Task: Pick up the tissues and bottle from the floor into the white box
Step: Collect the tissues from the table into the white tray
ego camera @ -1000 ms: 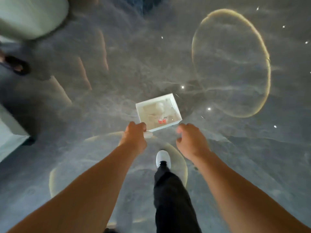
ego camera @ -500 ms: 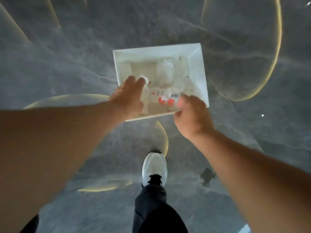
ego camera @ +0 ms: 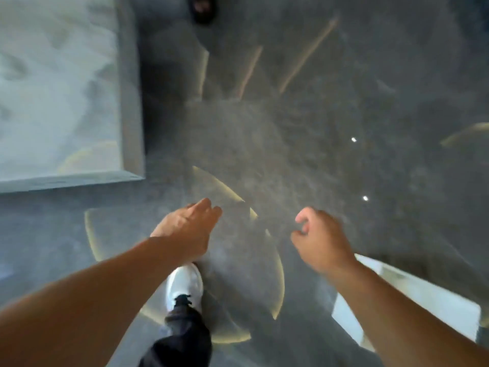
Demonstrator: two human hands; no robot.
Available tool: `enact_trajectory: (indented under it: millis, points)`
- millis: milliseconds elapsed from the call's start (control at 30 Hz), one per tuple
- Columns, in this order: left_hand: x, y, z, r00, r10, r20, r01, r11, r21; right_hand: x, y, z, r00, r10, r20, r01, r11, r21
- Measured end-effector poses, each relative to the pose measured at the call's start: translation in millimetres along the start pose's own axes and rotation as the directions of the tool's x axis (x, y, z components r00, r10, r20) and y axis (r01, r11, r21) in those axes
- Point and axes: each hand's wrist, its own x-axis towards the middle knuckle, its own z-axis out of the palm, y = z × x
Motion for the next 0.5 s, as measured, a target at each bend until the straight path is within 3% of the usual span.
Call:
enact_trajectory:
  millis: [133,300,500]
  points:
    - [-43,-103,-51,0.994,-0.094,-0.052,0.091,0.994,-0.055,5,-154,33,0.981,-0.164,0.099,0.165,0.986,-0.002]
    - [-90,-202,-94,0.943,-0.291,-0.159,0.257,0.944,-0.206,4,-306,58,0.881,-0.445,0.157,0.455,0.890,-0.028]
    - [-113,-283,-126,0.774,-0.604,-0.190,0.507,0.771,-0.385,30,-415,58,0.785,-0.531,0.319,0.592,0.795,-0.133]
